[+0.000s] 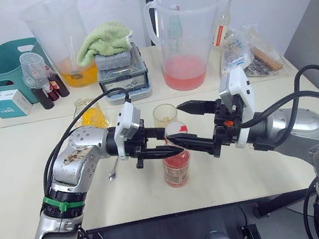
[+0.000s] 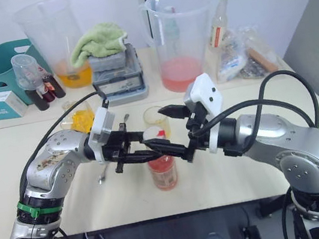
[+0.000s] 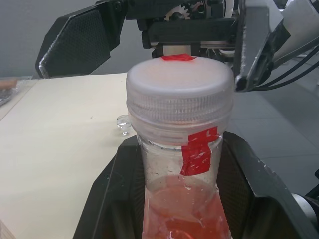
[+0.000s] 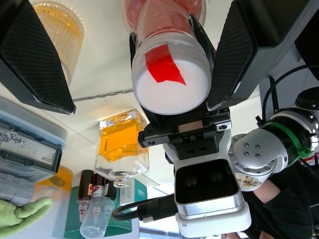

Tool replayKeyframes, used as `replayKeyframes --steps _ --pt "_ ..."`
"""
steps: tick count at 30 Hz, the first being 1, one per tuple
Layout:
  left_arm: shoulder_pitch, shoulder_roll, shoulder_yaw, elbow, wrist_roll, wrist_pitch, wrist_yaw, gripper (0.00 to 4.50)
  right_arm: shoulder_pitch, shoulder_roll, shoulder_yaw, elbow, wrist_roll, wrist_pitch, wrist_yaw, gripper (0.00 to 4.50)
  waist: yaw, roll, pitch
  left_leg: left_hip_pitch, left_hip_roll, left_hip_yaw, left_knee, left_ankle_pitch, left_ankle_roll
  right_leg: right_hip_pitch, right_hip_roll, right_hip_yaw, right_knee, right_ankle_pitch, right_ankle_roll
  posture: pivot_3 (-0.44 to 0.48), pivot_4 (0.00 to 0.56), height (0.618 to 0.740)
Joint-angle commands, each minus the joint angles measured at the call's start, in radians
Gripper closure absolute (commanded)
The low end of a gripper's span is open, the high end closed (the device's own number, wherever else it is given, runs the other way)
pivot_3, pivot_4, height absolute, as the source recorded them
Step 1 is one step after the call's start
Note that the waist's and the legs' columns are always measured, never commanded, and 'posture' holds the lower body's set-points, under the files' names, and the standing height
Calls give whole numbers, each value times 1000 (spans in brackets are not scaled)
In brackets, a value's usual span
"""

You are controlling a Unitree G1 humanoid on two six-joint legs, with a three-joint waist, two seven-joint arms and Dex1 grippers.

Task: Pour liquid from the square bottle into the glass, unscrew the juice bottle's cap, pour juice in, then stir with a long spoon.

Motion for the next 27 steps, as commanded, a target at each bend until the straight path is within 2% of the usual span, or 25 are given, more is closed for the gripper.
replayKeyframes --steps 1,2,7,10,13,18,22,25,27 --pt "-3 -2 7 -3 -1 -16 -5 2941 -6 3 -6 -30 32 -9 -24 817 0 0 0 0 0 0 0 0 0 0 0 0 0 0 0 0 150 740" --pt "-2 -2 7 -4 -1 -17 -5 2941 -6 1 -4 -31 35 -10 -27 1263 0 0 0 0 0 0 0 0 0 0 0 0 0 0 0 0 150 740" --pt "1 2 10 -6 -2 -16 -5 2941 -12 -2 9 -28 37 -19 -32 2817 0 0 0 0 0 0 0 0 0 0 0 0 0 0 0 0 150 740" --pt "6 6 11 -10 -1 -15 -4 2941 -31 2 26 -12 23 -37 -10 2882 0 0 0 0 0 0 0 0 0 0 0 0 0 0 0 0 150 740" --pt "8 6 11 -12 1 -14 -2 2941 -63 -9 55 26 -7 -70 73 2882 -3 0 0 0 0 0 0 0 0 0 0 0 0 0 0 0 150 740" --pt "9 10 6 -6 12 -22 -13 2941 -217 -46 198 312 -134 -222 543 2882 -6 0 0 1 0 0 -1 0 0 0 0 0 0 0 0 0 150 740" --pt "11 16 1 -10 16 -27 -24 2941 -381 -31 340 597 -244 -327 954 2882 -8 0 0 1 0 1 -1 0 0 0 0 0 0 0 0 0 150 740" --pt "13 21 -6 -16 20 -31 -31 2941 -507 15 444 795 -291 -407 1140 2882 -9 0 0 1 0 1 -1 0 0 0 0 0 -1 0 0 0 150 740" --pt "13 25 -9 -27 17 -25 -33 2941 -596 42 546 909 -272 -482 1183 2882 -11 0 0 1 0 1 -1 0 0 0 0 0 -2 0 0 0 150 740"
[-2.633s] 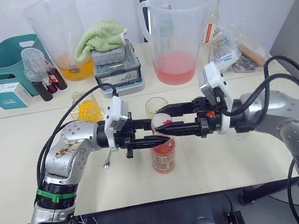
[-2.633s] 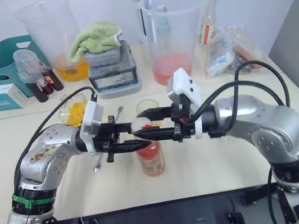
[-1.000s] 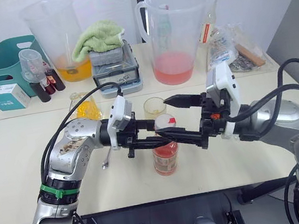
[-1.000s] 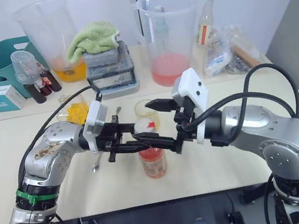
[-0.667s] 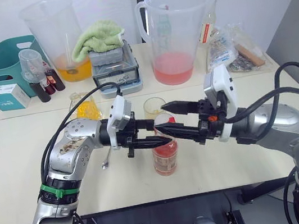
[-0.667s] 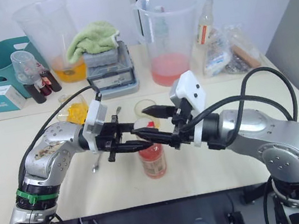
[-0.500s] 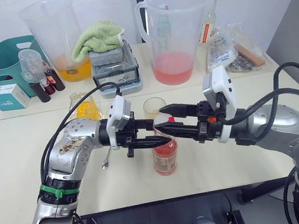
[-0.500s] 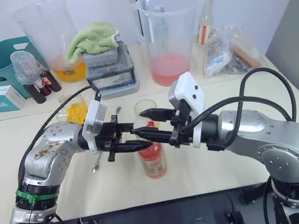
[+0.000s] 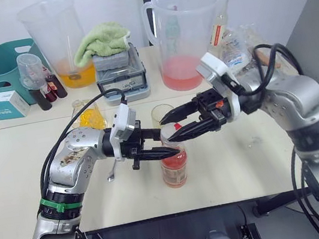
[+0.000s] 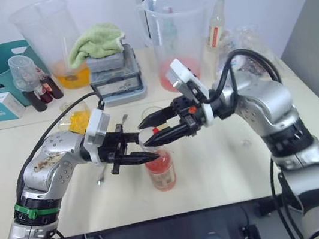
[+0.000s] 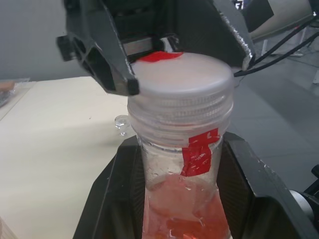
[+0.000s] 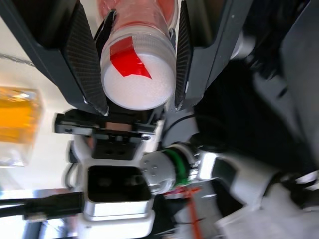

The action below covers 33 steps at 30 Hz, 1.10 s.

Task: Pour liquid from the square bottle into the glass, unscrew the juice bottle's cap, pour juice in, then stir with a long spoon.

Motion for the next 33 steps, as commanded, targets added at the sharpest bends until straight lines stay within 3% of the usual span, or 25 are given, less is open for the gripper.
replayKeyframes --steps 1,5,10,12,17,18,22,24,28,33 --pt "-2 4 -25 -34 11 8 2 2941 -114 41 150 118 38 -117 98 2882 -1 0 0 0 0 -1 0 0 0 0 0 0 0 0 0 0 150 740" --pt "-5 11 -21 -34 8 11 1 2941 -153 20 208 152 82 -176 98 2882 2 0 0 0 0 -2 0 0 0 0 0 -1 1 0 0 0 150 740" --pt "-9 8 -20 -35 8 14 6 2941 -162 -9 187 128 124 -157 98 2882 2 0 0 1 0 -2 0 0 -1 0 0 -1 2 0 0 0 150 740" --pt "-12 4 -21 -34 8 15 8 2941 -156 -13 138 115 124 -123 98 1869 2 0 0 1 0 -1 0 0 -1 0 0 -1 2 0 0 0 150 740" --pt "-15 -3 -25 -34 10 16 13 2941 -114 -41 -22 21 149 3 73 165 8 0 0 0 0 -2 0 0 -1 0 0 -1 2 0 0 0 150 740" --pt "-15 -3 -25 -33 10 16 13 2941 -109 -38 -36 11 144 15 71 20 8 0 0 0 0 -2 0 0 -1 0 0 -1 2 0 0 0 150 740" --pt "-15 -15 -27 -32 7 18 21 2941 43 -99 -272 -284 261 139 -211 20 14 0 0 -1 0 -2 0 0 -1 0 0 -2 2 0 0 0 150 740" --pt "-15 -16 -27 -32 7 18 22 2941 76 -102 -305 -342 273 169 -265 20 13 0 0 -1 0 -2 1 0 -1 0 0 -1 2 0 0 0 150 740" --pt "-11 -24 -22 -35 7 20 32 2941 309 -106 -423 -651 297 285 -683 20 16 0 0 -1 0 -2 0 0 0 0 0 -1 2 0 0 0 150 740" --pt "-10 -26 -19 -37 4 26 39 2941 450 -65 -456 -851 388 383 -1026 20 20 0 0 -1 0 -1 1 0 0 0 0 0 2 0 0 0 150 740"
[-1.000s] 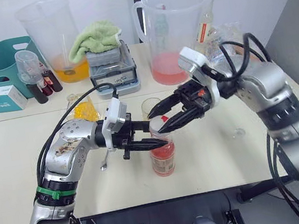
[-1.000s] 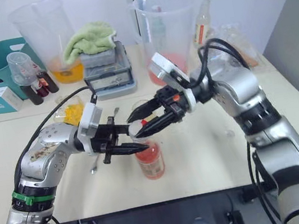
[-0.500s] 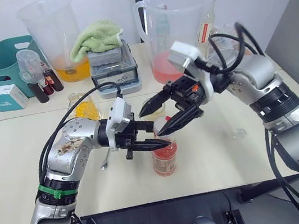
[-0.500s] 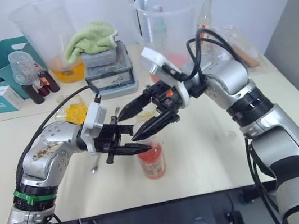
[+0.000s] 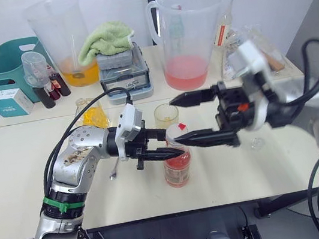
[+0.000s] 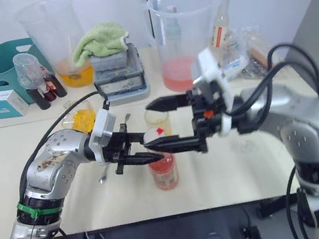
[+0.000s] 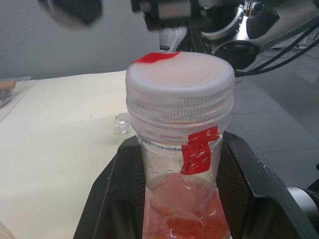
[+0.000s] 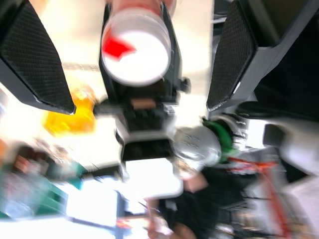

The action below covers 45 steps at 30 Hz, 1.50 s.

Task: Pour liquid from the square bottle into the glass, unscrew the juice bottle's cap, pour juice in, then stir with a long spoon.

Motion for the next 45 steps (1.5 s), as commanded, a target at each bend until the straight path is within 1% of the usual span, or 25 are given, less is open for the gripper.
replayKeyframes --steps 1,3,6,13,17,22,24,26,27,29,33,35,37,40,42,43,45 --pt "2 -3 2 -15 -12 7 5 2941 45 30 -47 -130 72 49 -241 20 1 0 0 0 0 0 0 0 0 0 0 0 0 0 0 0 150 740" --pt "0 -3 0 -13 -12 7 3 2941 62 54 -45 -148 85 62 -339 20 2 0 0 0 0 0 0 0 0 0 0 0 0 0 0 0 150 740" --pt "-5 -4 -1 -8 -12 7 0 2941 67 57 -41 -164 110 68 -410 20 2 0 0 0 0 0 0 0 0 0 0 0 0 0 0 0 150 740" --pt "-7 -6 -3 -4 -12 5 -7 2941 66 30 -23 -175 160 74 -487 20 3 0 0 0 0 0 0 0 0 0 0 0 -1 0 0 0 150 740" --pt "-9 -8 -3 -1 -11 4 -9 2941 58 18 -12 -172 172 70 -500 1113 3 0 0 0 0 0 0 0 0 0 0 0 -1 0 0 0 150 740" --pt "-8 -8 -3 1 -8 2 -9 2941 56 7 0 -170 177 64 -500 2886 5 0 0 0 0 0 0 0 0 1 0 0 -1 0 0 0 150 740" --pt "-8 -7 -3 2 -8 2 -9 2941 57 3 4 -169 180 58 -500 3493 6 0 0 1 0 0 0 0 0 1 0 0 -1 0 0 0 150 740" --pt "-5 -4 -1 0 -7 1 -10 2941 54 -1 12 -167 171 47 -483 4220 6 0 0 1 0 0 0 0 0 1 0 0 -1 0 0 0 150 740" --pt "-4 -3 -1 -1 -6 0 -10 2941 53 -3 16 -166 167 41 -474 4469 6 0 0 1 0 0 0 0 0 1 0 0 -1 0 0 0 150 740" --pt "-2 -1 1 -2 -6 -1 -9 2941 48 -9 30 -154 147 28 -430 4469 6 0 0 1 0 0 0 0 0 1 0 0 -1 0 0 0 150 740" --pt "1 2 1 -4 -1 -5 -8 2941 13 -42 54 -50 64 -23 -248 4469 6 0 0 1 0 0 0 0 0 1 0 0 -1 0 0 0 150 740" --pt "4 6 5 -10 -3 -2 -6 2941 -5 -55 47 -15 42 -50 -185 3934 6 0 0 1 0 0 0 0 0 1 0 0 -1 0 0 0 150 740" --pt "7 11 8 -13 -1 -4 -3 2941 -14 -65 13 -20 101 -47 -127 3308 7 0 0 1 0 0 0 0 0 1 0 0 -1 0 0 0 150 740" --pt "8 13 10 -11 -3 -6 -2 2941 -15 -76 1 -42 139 -30 -122 2277 6 0 0 1 0 0 -1 0 1 1 0 0 -2 0 0 0 150 740" --pt "2 8 8 -6 -2 -7 2 2941 -6 -92 31 -71 68 -35 -143 1579 6 0 0 1 0 0 -1 0 1 1 0 0 -2 0 0 0 150 740" --pt "0 5 6 -3 -1 -8 3 2941 -1 -94 43 -78 51 -32 -150 1308 7 0 0 1 0 0 -1 0 1 1 0 0 -2 0 0 0 150 740" --pt "-2 2 3 0 0 -10 4 2941 12 -97 64 -85 19 -29 -161 1308 7 0 0 1 0 0 -1 0 1 1 0 0 -2 0 0 0 150 740"
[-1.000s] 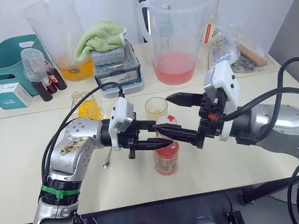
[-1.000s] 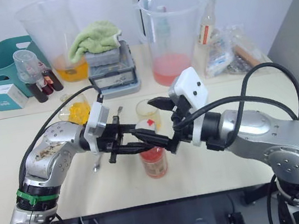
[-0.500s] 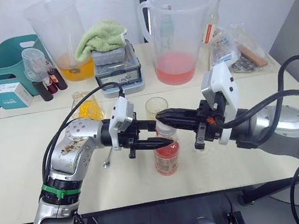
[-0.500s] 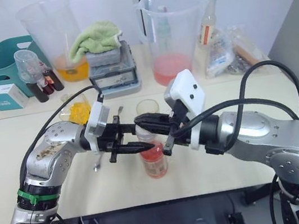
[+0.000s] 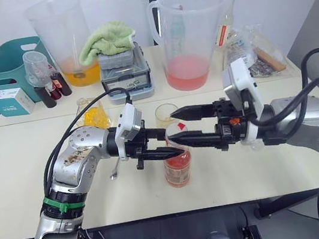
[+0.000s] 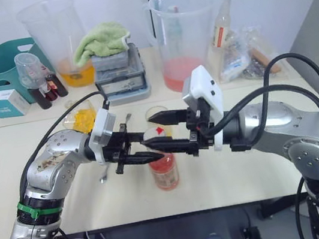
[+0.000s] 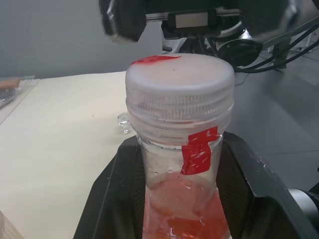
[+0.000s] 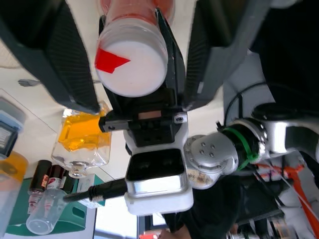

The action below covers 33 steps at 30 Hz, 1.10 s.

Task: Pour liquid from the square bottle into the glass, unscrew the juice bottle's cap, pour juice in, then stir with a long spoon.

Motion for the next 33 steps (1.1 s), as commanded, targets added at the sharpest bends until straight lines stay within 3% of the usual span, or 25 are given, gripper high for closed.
replayKeyframes --steps 1,12,17,22,26,28,30,33 --pt "-4 0 2 -6 1 -8 2 2941 12 -7 15 -34 -56 -1 -19 1308 0 0 0 0 0 0 0 0 0 0 0 0 0 0 0 0 150 740" --pt "-8 -2 0 -5 -1 -3 1 2941 26 36 25 -39 -93 7 -55 1308 0 0 0 0 0 0 0 0 0 0 0 0 0 0 0 0 150 740" --pt "-7 0 0 -7 -1 -4 1 2941 33 44 23 -43 -104 9 -61 2757 0 0 0 0 0 0 0 0 0 0 0 0 0 0 0 0 150 740" --pt "2 6 2 -16 -2 -3 1 2941 27 51 19 -36 -117 -2 -54 2796 0 0 0 0 0 0 0 0 0 0 0 0 0 0 0 0 150 740" --pt "2 13 6 -14 -3 -2 -2 2941 -1 28 45 36 -144 -69 151 2796 0 0 0 0 0 0 0 0 0 0 0 0 0 0 0 0 150 740" --pt "-3 15 4 -3 1 -7 -11 2941 -28 -1 95 110 -196 -142 356 2796 -1 0 0 0 0 0 0 0 0 0 0 0 0 0 0 0 150 740" --pt "-6 19 -3 5 6 -15 -24 2941 -100 -8 184 257 -271 -242 618 2796 -4 0 0 0 0 0 0 0 0 0 0 0 0 0 0 0 150 740" --pt "-5 24 -8 -1 4 -16 -33 2941 -250 80 310 528 -413 -388 853 2796 -20 0 0 2 0 1 -1 0 0 1 0 0 -1 0 0 0 150 740"
